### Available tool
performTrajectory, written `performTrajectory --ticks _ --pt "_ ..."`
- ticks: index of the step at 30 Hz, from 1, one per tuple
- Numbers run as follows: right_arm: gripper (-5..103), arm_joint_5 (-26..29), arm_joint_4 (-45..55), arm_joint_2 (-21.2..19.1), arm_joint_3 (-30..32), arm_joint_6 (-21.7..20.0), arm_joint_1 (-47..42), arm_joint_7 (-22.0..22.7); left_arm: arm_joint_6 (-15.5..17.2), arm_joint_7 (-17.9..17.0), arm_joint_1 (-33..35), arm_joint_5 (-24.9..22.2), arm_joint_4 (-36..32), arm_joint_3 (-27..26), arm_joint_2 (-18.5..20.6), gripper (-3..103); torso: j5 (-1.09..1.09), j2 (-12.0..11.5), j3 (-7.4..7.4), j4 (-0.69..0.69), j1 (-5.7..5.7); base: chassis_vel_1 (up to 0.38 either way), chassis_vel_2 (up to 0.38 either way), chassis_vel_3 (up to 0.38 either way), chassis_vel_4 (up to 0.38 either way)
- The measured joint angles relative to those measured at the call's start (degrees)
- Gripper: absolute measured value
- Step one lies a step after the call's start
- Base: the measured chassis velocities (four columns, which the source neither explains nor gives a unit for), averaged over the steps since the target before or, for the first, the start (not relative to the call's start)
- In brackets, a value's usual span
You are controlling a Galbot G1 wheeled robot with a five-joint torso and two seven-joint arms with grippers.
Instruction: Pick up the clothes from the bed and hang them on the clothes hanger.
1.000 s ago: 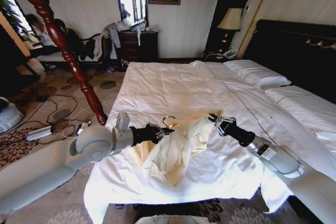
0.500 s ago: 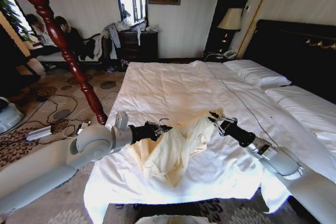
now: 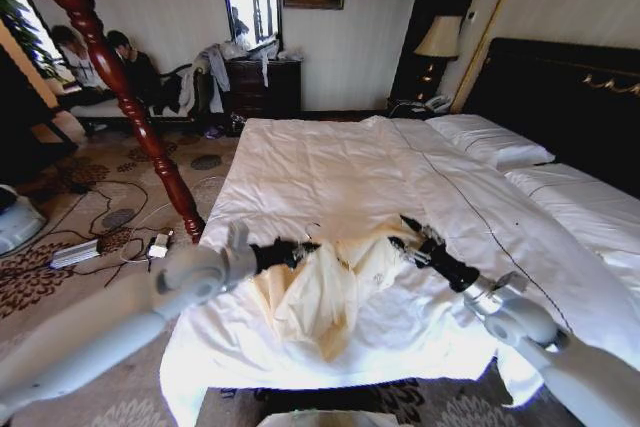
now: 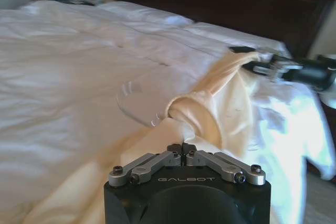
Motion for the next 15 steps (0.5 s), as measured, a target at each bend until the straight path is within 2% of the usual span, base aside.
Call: performTrajectory --ticks 2,4,8,11,13,14,15 --pt "84 -0.18 -0.87 1.01 -1.03 -0.3 0.16 1.46 -0.39 -0.06 0.54 0.83 1.68 0.75 -1.03 0 0.01 -0.01 0.01 0.0 -0.01 0.0 0.0 0.0 0.0" --pt "98 -0.33 -2.99 3.87 -3.53 -0.61 1.09 5.02 -1.34 -0.52 1.49 2.26 6.16 1.83 -4.6 0 -0.01 0.0 0.01 -0.01 0.0 0.0 0.0 0.0 0.0" --pt "100 -1.06 -4.35 5.22 -4.67 -0.61 1.4 5.7 -1.47 -1.33 2.28 2.59 8.67 2.31 -7.98 0 -0.01 0.0 0.01 -0.02 0.0 0.0 0.0 0.0 0.0" --pt "100 -2.42 -5.2 5.47 -5.14 -0.7 0.75 6.45 -1.53 -6.14 3.67 2.78 10.1 2.64 -11.85 0 -0.03 0.0 0.01 -0.01 0.0 0.0 0.0 0.0 0.0" --pt "100 -2.57 -5.31 5.47 -5.17 -0.7 0.63 6.79 -1.42 -7.27 3.97 2.9 10.09 2.56 -12.31 0 -0.02 0.0 0.01 -0.01 0.0 0.0 0.0 0.0 0.0" --pt "100 -2.63 -5.42 5.56 -5.18 -0.67 0.47 7.59 -1.11 -9.78 4.66 3.44 9.82 2.03 -13.2 -2 -0.02 -0.01 0.01 -0.02 0.0 0.0 0.0 0.0 0.0" --pt "100 -2.5 -5.37 5.76 -5.08 -0.55 0.39 8.22 -0.75 -11.59 5.28 3.79 9.2 1.17 -13.79 3 -0.01 0.0 0.01 -0.02 0.0 0.0 0.0 0.0 0.0"
